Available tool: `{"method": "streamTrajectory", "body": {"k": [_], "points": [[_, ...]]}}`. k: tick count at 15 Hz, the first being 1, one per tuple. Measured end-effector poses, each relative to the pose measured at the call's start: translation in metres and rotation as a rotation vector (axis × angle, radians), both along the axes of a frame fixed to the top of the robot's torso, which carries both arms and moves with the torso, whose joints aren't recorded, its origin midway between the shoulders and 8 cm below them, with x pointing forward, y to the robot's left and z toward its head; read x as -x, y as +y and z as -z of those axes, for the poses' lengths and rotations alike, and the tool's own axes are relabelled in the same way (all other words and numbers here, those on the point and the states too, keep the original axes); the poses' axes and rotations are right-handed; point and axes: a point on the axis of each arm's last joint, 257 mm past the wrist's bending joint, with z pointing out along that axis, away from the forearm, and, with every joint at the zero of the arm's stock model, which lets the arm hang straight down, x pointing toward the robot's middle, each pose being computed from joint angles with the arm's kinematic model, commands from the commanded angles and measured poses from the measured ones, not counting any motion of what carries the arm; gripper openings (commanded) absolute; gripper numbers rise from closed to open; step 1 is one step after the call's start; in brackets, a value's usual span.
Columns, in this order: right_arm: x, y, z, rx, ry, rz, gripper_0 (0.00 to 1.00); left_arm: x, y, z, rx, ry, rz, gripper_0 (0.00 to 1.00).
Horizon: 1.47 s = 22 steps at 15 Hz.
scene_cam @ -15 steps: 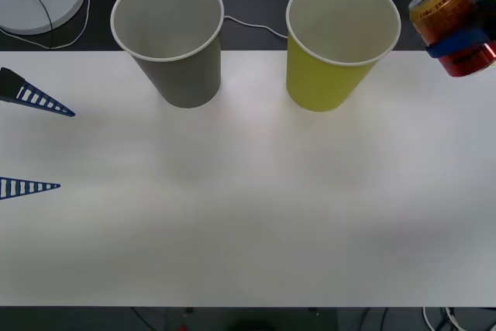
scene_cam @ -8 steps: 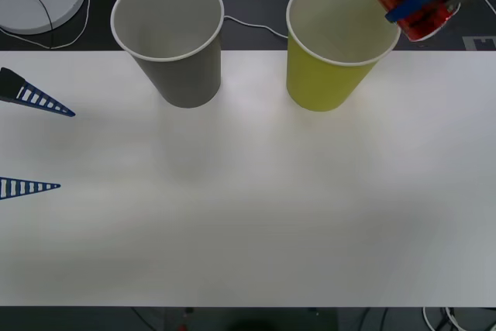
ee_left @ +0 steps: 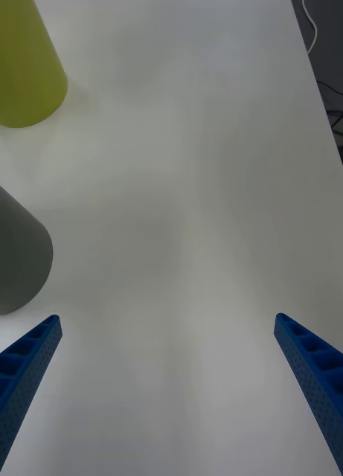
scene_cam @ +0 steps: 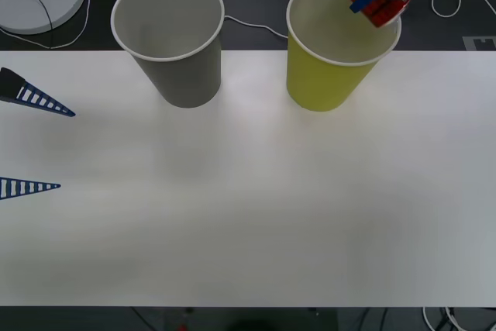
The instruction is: Put the can into the green bin and the plastic bottle into the gray bin
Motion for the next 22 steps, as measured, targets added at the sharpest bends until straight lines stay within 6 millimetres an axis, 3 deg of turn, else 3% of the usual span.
{"method": "streamTrajectory", "body": {"k": [1, 2, 4, 11, 14, 20, 22], "points": [[-0.002, 0.004, 0.001, -0.003, 0.001, -0.002, 0.06, 0.0, 0.0, 0.0, 0.0, 0.0, 0.0, 1.0], [-0.002, 0.008, 0.001, -0.004, 0.001, -0.007, 0.23, 0.0, 0.0, 0.0, 0.0, 0.0, 0.0, 1.0], [-0.002, 0.011, 0.001, 0.002, -0.002, -0.028, 1.0, 0.0, 0.0, 0.0, 0.0, 0.0, 0.0, 1.0], [0.003, 0.017, -0.003, -0.002, 0.0, -0.086, 1.0, 0.0, 0.0, 0.0, 0.0, 0.0, 0.0, 1.0], [0.022, 0.012, -0.013, -0.106, 0.05, -0.135, 1.0, 0.0, 0.0, 0.0, 0.0, 0.0, 0.0, 1.0], [0.077, -0.028, -0.021, -0.276, 0.053, -0.412, 1.0, 0.0, 0.0, 0.0, 0.0, 0.0, 0.0, 1.0], [0.087, -0.041, -0.024, -0.31, 0.007, -0.471, 1.0, 0.0, 0.0, 0.0, 0.0, 0.0, 0.0, 1.0]]}}
